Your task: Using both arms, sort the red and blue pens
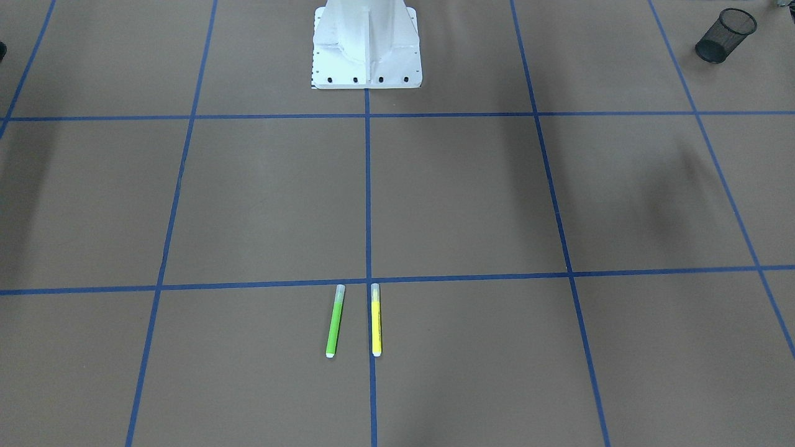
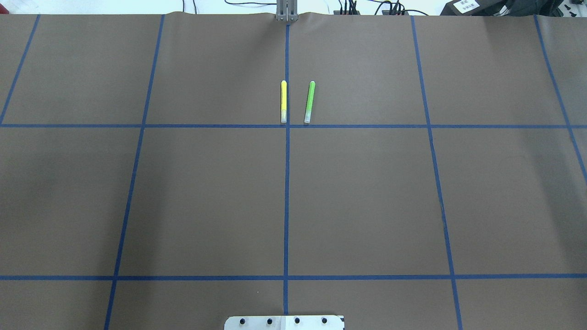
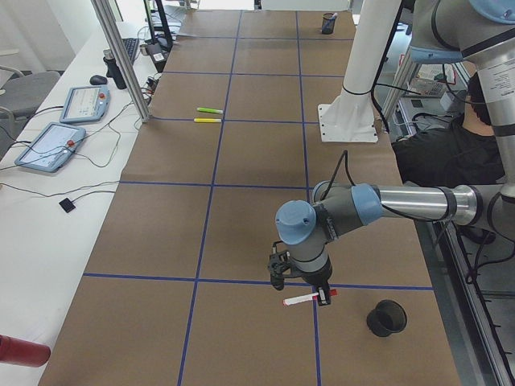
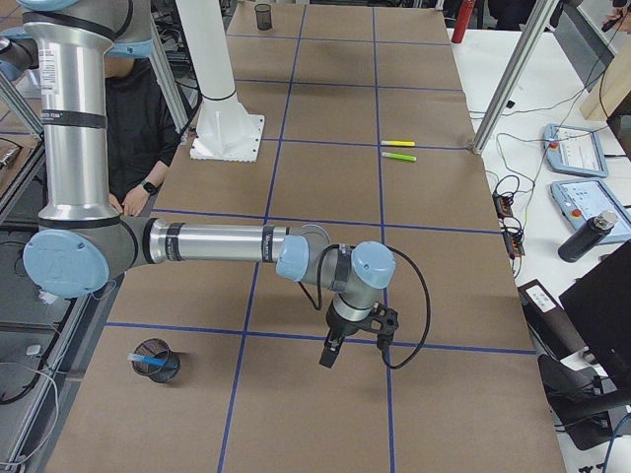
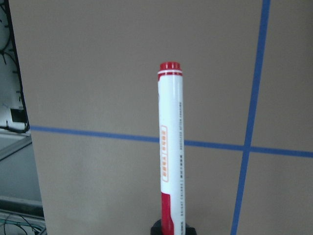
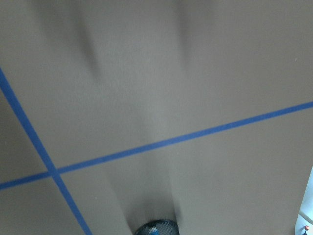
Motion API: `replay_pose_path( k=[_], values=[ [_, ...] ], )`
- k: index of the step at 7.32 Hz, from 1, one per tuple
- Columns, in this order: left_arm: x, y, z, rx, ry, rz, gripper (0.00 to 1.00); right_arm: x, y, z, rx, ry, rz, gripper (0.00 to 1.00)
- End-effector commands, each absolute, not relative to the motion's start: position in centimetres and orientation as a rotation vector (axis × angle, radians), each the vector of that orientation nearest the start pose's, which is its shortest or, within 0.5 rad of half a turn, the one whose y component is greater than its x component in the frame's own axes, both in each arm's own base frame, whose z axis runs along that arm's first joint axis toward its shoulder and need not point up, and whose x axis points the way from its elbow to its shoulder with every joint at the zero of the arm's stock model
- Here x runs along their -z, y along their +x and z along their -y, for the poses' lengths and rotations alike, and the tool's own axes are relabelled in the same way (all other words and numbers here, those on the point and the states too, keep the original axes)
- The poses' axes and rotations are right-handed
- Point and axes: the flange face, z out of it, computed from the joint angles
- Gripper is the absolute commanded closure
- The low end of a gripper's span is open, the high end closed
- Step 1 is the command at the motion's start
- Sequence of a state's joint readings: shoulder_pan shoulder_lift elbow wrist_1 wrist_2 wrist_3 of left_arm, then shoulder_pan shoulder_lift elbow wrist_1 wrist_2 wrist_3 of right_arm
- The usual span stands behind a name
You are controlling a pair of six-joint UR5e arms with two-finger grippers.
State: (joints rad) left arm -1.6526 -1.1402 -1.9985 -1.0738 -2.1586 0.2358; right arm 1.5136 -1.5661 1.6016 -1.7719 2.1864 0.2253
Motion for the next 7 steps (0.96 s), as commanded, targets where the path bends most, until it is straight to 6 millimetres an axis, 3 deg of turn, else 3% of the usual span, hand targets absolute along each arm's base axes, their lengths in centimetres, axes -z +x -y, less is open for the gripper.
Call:
replay_pose_path(
  k=[1, 4, 5, 7],
  values=[
    [-68.5, -9.9, 21.9, 0.118, -0.546, -0.739, 1.0, -63.1, 1.3, 51.9, -0.22, -0.19, 0.669, 0.01],
    [-70.7, -9.4, 18.6, 0.282, -0.75, -0.857, 1.0, -59.1, -1.7, 54.8, -0.161, -0.16, 0.746, 0.01],
    [-72.2, -10.1, 16.3, 0.362, -0.789, -0.887, 1.0, -58.1, -3.0, 55.2, -0.2, -0.176, 0.747, 0.01],
    [-72.6, -11.1, 12.0, 0.534, -0.913, -0.961, 1.0, -56.2, -4.7, 55.1, -0.21, -0.173, 0.749, 0.01]
  ],
)
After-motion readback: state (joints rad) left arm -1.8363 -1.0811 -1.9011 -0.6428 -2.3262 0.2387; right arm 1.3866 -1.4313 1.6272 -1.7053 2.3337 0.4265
